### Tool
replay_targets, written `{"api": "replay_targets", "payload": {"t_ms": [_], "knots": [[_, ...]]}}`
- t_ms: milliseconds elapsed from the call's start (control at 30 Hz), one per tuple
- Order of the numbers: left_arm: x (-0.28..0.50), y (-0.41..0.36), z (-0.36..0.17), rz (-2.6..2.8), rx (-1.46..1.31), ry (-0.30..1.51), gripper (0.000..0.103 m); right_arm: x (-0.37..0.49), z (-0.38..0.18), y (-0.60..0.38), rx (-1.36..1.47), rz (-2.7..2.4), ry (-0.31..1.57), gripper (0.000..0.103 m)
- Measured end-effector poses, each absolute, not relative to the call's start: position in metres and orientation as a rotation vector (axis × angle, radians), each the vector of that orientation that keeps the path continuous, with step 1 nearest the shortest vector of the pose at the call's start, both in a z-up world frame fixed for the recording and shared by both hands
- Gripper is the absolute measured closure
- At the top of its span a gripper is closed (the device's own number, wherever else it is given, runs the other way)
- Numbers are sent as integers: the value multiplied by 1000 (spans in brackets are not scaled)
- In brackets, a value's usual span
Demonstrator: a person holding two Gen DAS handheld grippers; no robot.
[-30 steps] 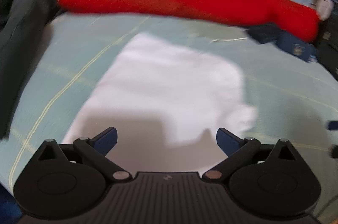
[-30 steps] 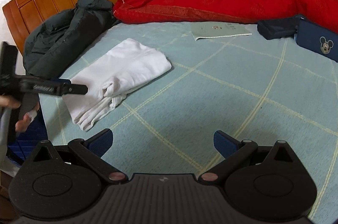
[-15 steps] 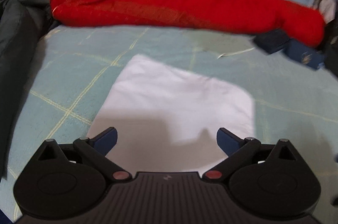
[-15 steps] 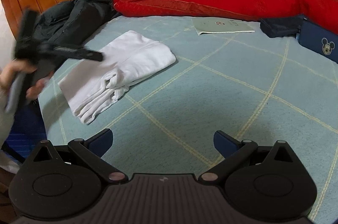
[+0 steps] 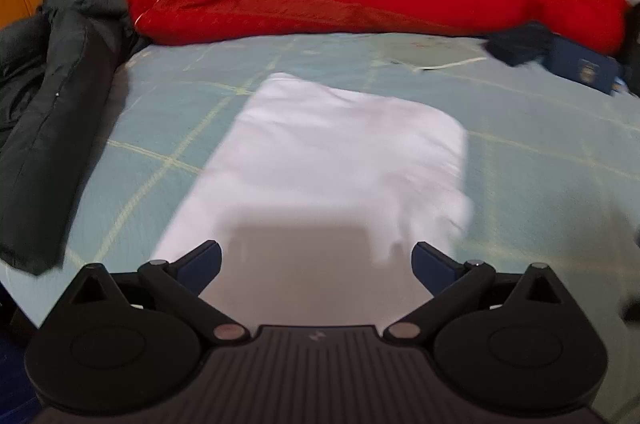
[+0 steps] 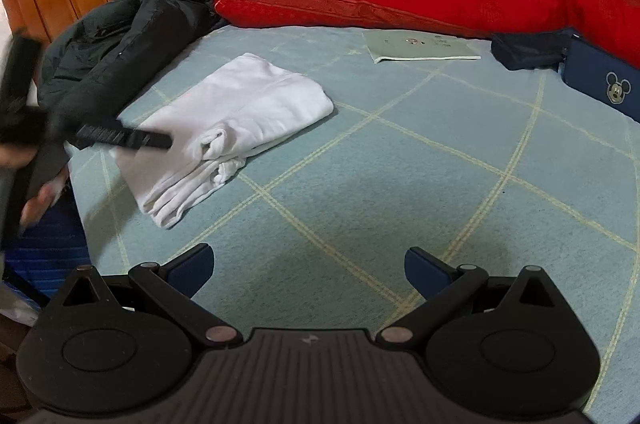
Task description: Fold clothes
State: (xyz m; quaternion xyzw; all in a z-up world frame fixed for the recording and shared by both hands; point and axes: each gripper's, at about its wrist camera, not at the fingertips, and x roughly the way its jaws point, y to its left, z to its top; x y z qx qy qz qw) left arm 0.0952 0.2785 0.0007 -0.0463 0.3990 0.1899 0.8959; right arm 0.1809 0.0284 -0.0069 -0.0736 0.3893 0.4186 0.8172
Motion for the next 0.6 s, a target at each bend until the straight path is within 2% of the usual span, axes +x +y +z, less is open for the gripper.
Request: {"api": "replay_targets", "payload": {"t_ms": [267,433,600], "knots": [[25,219,12,388,-34,717,1,192,0,56,-219,969,715,0],[-5,215,19,432,-69,666,1,208,13,100,-250,1108,553,0],[-16,225,18,501,-92,664,1,226,12,169,-273,1226,547,0]]}}
